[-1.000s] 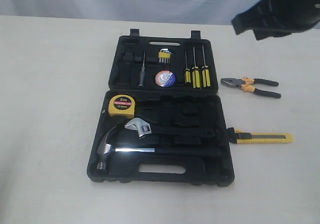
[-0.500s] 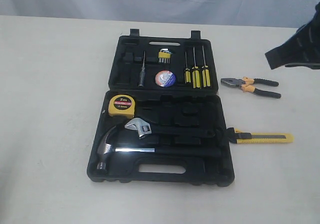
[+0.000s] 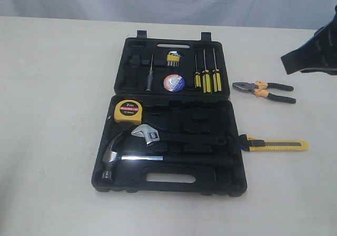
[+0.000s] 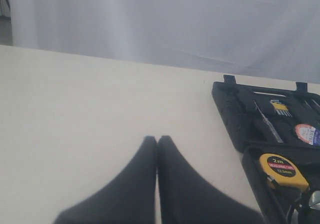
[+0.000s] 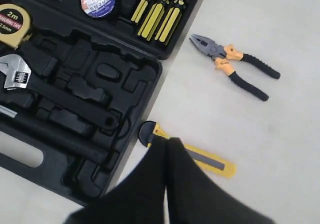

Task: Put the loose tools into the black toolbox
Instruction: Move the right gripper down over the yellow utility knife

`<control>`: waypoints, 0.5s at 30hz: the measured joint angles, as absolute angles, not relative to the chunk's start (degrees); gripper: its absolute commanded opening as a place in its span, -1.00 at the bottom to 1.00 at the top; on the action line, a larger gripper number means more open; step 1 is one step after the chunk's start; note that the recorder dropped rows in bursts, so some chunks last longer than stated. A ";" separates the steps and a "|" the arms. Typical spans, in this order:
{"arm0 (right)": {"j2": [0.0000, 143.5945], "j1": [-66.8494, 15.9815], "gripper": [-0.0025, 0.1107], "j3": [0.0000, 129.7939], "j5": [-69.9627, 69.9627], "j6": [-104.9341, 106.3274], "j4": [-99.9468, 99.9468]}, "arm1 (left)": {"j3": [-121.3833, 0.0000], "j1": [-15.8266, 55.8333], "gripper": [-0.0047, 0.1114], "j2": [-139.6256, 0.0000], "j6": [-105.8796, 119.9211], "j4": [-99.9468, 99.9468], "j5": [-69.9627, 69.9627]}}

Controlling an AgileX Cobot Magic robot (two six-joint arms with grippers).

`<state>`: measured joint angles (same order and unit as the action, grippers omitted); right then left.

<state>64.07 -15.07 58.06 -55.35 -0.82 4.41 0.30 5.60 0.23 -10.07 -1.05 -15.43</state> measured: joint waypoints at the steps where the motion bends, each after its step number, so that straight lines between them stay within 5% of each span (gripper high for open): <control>1: 64.19 -15.07 -0.96 57.73 -55.35 -1.62 3.79 | 0.30 5.60 -0.92 0.23 -10.07 -1.05 -15.43; 15: 64.41 -17.43 -0.96 56.61 -55.14 -2.11 -2.25 | 0.30 5.60 -0.92 0.23 -10.07 -1.05 -15.43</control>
